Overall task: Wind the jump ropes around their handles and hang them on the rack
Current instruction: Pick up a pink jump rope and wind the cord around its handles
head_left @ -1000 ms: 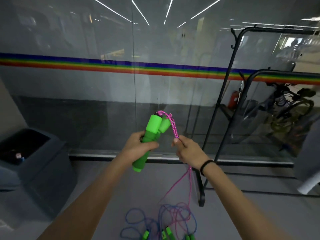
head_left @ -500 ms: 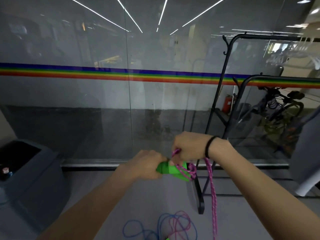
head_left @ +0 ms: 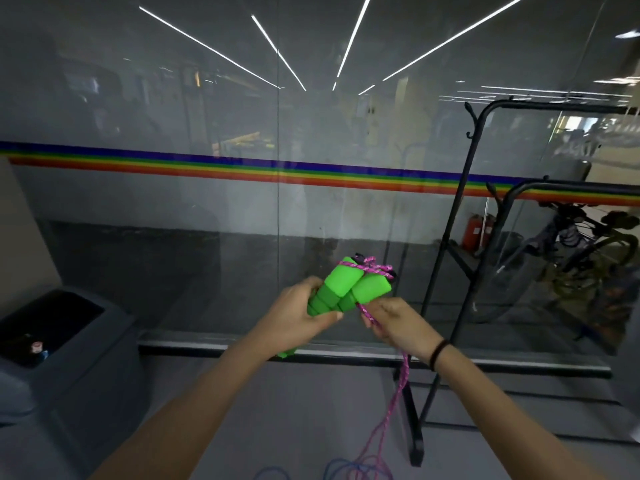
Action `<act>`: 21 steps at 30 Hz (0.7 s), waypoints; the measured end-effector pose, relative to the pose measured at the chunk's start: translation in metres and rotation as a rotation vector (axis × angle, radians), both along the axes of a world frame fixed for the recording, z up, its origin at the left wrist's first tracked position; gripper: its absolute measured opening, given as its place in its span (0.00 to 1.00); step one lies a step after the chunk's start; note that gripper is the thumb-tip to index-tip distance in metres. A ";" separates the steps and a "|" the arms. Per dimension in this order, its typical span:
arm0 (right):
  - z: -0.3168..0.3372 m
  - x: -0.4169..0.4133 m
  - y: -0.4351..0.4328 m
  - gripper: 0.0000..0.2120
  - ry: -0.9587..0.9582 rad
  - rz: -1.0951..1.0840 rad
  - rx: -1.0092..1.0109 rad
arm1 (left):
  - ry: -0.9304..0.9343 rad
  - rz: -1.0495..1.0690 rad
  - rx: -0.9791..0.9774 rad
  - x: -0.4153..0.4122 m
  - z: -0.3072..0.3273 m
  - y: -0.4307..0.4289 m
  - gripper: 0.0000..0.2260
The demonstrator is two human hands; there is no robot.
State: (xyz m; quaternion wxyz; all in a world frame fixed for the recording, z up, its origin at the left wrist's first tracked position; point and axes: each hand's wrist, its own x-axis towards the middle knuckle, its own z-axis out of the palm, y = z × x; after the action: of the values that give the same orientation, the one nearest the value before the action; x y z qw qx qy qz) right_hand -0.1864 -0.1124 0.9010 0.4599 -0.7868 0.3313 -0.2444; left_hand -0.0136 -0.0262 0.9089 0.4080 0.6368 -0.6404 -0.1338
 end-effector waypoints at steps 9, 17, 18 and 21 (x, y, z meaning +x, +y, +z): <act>0.028 -0.002 0.029 0.11 0.617 0.164 -0.732 | -0.272 0.188 0.093 -0.001 -0.007 0.009 0.10; 0.063 0.006 0.031 0.15 0.523 0.173 -0.704 | -0.583 -0.210 0.354 -0.002 0.012 0.014 0.09; 0.060 0.007 0.027 0.14 0.440 0.229 -0.582 | -0.544 -0.282 0.343 0.000 0.013 0.015 0.09; 0.051 0.008 0.020 0.08 0.141 0.371 -0.113 | -0.427 -0.386 0.277 0.000 0.017 0.020 0.08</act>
State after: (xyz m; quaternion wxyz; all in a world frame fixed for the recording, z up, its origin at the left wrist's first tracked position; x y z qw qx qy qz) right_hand -0.1783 -0.0928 0.9521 0.4276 -0.8741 0.1979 -0.1180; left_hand -0.0137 -0.0062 0.9262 0.1408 0.5668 -0.7962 -0.1578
